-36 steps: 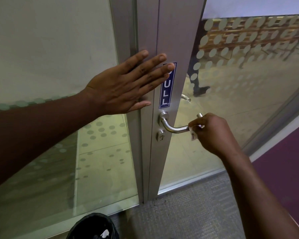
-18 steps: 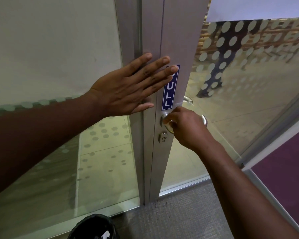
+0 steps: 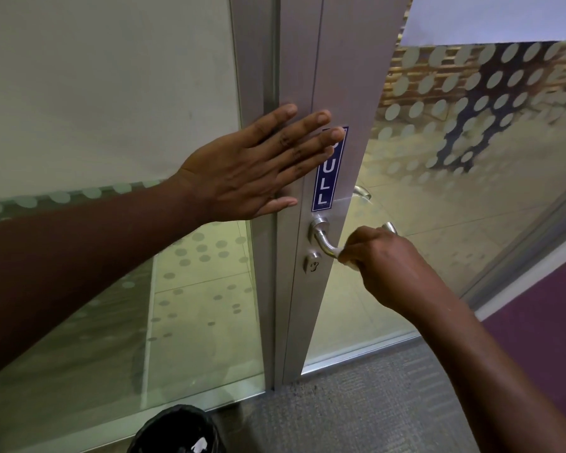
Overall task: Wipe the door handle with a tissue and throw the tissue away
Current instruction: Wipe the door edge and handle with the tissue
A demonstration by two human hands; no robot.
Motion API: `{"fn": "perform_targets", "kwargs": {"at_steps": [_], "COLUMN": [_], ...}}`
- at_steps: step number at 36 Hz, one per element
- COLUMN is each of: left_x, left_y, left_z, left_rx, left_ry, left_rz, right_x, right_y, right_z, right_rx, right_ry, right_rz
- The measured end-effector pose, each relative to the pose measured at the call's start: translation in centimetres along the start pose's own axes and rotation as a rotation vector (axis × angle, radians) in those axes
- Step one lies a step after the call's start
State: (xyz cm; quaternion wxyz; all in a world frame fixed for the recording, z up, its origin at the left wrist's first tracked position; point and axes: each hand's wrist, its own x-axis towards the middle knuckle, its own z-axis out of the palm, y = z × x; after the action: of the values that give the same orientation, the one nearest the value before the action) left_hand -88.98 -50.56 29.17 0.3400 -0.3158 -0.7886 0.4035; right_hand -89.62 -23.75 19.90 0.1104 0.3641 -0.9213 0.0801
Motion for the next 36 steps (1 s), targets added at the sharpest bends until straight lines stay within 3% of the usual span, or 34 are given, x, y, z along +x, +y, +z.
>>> {"fn": "perform_targets", "kwargs": {"at_steps": [2, 5, 9, 12, 16, 25, 29, 36], "left_x": [0.0, 0.0, 0.1, 0.1, 0.0, -0.1, -0.1, -0.2], "left_y": [0.0, 0.0, 0.0, 0.0, 0.1, 0.1, 0.1, 0.1], "left_z": [0.1, 0.2, 0.1, 0.1, 0.1, 0.3, 0.4, 0.6], "left_rx": [0.019, 0.03, 0.042, 0.044, 0.044, 0.065, 0.079, 0.085], "left_ry": [0.01, 0.027, 0.028, 0.032, 0.028, 0.0, 0.003, 0.02], "left_rz": [0.005, -0.001, -0.001, 0.0, 0.002, 0.018, 0.03, 0.039], "right_x": [-0.8, -2.4, -3.7, -3.5, -2.8, -1.0, -0.9, -1.3], "right_y": [1.1, 2.6, 2.8, 1.9, 0.3, -3.6, -4.8, -5.5], "right_z": [-0.1, 0.7, 3.6, 5.7, 7.3, 7.9, 8.3, 8.9], "right_rx": [0.143, 0.503, 1.258, 1.71, 2.038, 2.433, 2.457, 2.393], "right_ry": [0.07, 0.327, 0.797, 0.902, 0.838, 0.499, 0.366, 0.298], "right_rz": [0.059, 0.303, 0.741, 0.931, 1.041, 0.913, 0.864, 0.819]}}
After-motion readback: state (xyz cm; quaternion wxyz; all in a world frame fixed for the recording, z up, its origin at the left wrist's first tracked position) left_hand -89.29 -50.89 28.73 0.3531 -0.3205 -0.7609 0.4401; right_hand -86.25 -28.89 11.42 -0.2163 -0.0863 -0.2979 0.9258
